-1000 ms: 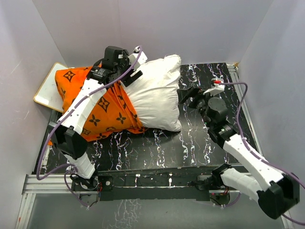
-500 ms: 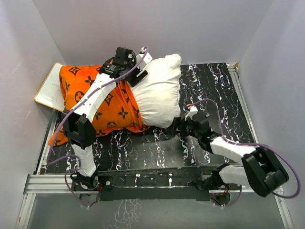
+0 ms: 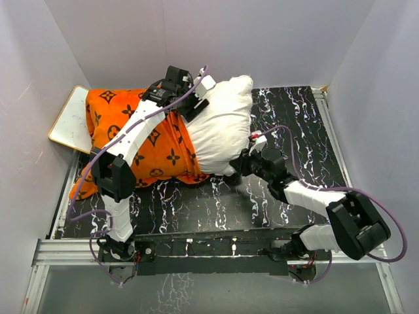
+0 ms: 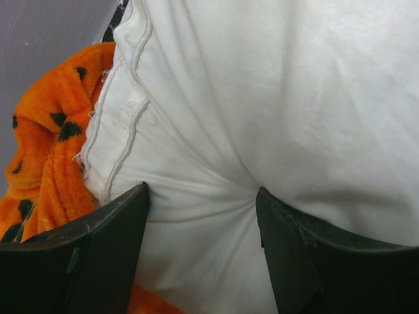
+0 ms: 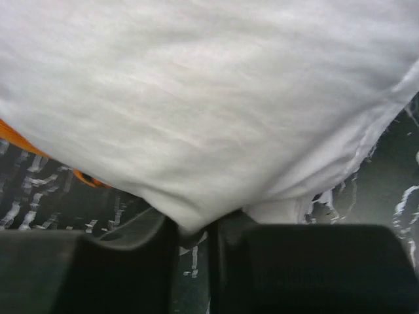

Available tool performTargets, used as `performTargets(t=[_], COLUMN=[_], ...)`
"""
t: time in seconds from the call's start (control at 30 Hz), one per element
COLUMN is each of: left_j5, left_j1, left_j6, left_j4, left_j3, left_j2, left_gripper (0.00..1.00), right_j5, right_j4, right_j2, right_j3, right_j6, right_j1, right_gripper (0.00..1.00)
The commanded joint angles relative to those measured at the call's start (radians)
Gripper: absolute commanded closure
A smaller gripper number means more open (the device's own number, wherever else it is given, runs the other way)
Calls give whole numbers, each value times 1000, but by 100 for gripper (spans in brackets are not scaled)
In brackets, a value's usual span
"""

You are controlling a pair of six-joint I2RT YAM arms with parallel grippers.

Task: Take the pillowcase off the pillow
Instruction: Remove the pillow from the pillowcase.

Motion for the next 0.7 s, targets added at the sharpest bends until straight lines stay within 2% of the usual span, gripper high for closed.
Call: performTargets(t=[0.0,0.1,0.17,0.27,0.37,0.5,0.6,0.67], left_j5=[234,260,275,282,230,102,29,10], left_j1=[-121,-156,-180,-217,-246,-285,-307,-316], left_j6=[-68,-69,-72,-79,-56,35,75,64], left_j4=[-206,-220,-235,-244,-205,-58,37,40], left_j3=[46,127,201,312,355,168,6,-52], left_j2=[90,131,168,221,213,69,-73,-153], left_gripper=[35,35,35,35,20,8,5,3], right_j5=[12,127,242,325,322,317,278,275], right_j4=[156,65,-50,-219,-362,-461,-448,-437], right_j2=[-155,-338,-472,-618,-684,-658,-595,-541], right_j3=[-6,-56,-60,-62,-63,-68,-44,-2], right_j6=[-15,10,20,40,77,159,237,277], right_j1=[2,2,2,1,1,3,3,11], right_gripper=[91,92,92,92,92,92,92,92])
